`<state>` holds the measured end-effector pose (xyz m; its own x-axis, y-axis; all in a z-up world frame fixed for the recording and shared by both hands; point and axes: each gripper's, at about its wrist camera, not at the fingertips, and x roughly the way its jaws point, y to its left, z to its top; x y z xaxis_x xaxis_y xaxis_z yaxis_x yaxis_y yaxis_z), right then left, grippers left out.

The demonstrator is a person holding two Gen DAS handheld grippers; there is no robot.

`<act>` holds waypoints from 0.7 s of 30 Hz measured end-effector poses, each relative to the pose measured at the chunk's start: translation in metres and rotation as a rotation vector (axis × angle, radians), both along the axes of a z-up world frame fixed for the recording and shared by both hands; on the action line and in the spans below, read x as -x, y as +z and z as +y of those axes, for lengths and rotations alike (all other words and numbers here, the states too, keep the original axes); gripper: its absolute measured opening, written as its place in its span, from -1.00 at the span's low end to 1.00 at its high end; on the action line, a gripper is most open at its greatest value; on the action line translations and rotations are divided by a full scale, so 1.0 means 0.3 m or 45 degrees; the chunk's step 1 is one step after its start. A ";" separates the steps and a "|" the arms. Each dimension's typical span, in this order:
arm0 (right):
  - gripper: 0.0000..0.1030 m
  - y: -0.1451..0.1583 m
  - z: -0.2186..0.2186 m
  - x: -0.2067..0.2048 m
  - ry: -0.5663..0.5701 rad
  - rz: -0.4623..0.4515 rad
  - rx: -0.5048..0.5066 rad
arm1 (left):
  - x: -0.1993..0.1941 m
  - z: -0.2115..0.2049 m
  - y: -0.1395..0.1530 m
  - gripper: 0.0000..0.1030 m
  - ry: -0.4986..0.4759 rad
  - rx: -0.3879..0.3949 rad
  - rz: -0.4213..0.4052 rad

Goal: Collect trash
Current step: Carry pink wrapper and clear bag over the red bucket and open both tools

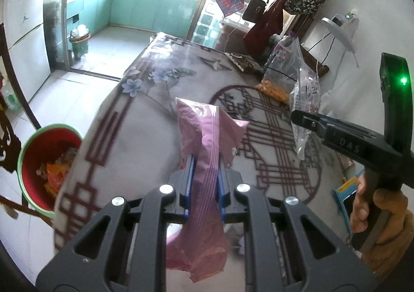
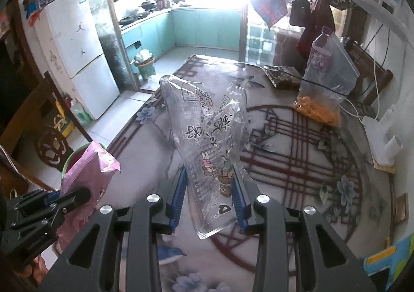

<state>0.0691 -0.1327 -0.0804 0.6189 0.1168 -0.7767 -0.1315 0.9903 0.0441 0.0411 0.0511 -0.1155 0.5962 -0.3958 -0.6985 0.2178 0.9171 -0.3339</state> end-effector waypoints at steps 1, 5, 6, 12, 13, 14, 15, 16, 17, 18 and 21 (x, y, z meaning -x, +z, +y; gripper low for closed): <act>-0.35 -0.002 0.019 -0.003 -0.010 0.000 0.003 | -0.007 0.026 0.003 -0.71 -0.009 0.000 -0.005; -0.34 -0.005 0.109 -0.020 -0.058 0.005 -0.005 | -0.033 0.117 0.004 -0.71 -0.045 -0.002 -0.002; -0.34 -0.006 0.130 -0.023 -0.066 0.005 -0.007 | -0.042 0.146 0.002 -0.71 -0.053 0.001 -0.001; -0.33 -0.010 0.286 -0.039 -0.086 0.010 -0.010 | -0.082 0.279 -0.001 -0.71 -0.081 0.008 -0.002; -0.33 -0.009 0.315 -0.041 -0.087 0.010 -0.006 | -0.085 0.295 -0.002 -0.71 -0.083 0.009 -0.004; -0.33 -0.008 0.341 -0.043 -0.087 0.009 -0.003 | -0.090 0.318 -0.003 -0.71 -0.084 0.012 -0.006; -0.33 -0.007 0.356 -0.044 -0.086 0.009 -0.002 | -0.094 0.333 -0.005 -0.71 -0.083 0.015 -0.006; -0.33 -0.005 0.381 -0.046 -0.084 0.008 0.002 | -0.098 0.349 -0.007 -0.71 -0.082 0.020 -0.006; -0.33 -0.005 0.396 -0.047 -0.083 0.006 0.006 | -0.105 0.371 -0.008 -0.71 -0.082 0.024 -0.005; -0.32 -0.004 0.408 -0.048 -0.081 0.006 0.010 | -0.108 0.384 -0.010 -0.71 -0.080 0.027 -0.005; -0.32 -0.001 0.453 -0.051 -0.073 0.005 0.021 | -0.118 0.430 -0.015 -0.71 -0.071 0.038 -0.006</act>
<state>0.0843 0.0031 -0.0808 0.6213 0.0683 -0.7806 -0.0741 0.9969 0.0282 0.0764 0.1802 -0.1200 0.5758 -0.4490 -0.6833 0.2698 0.8933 -0.3596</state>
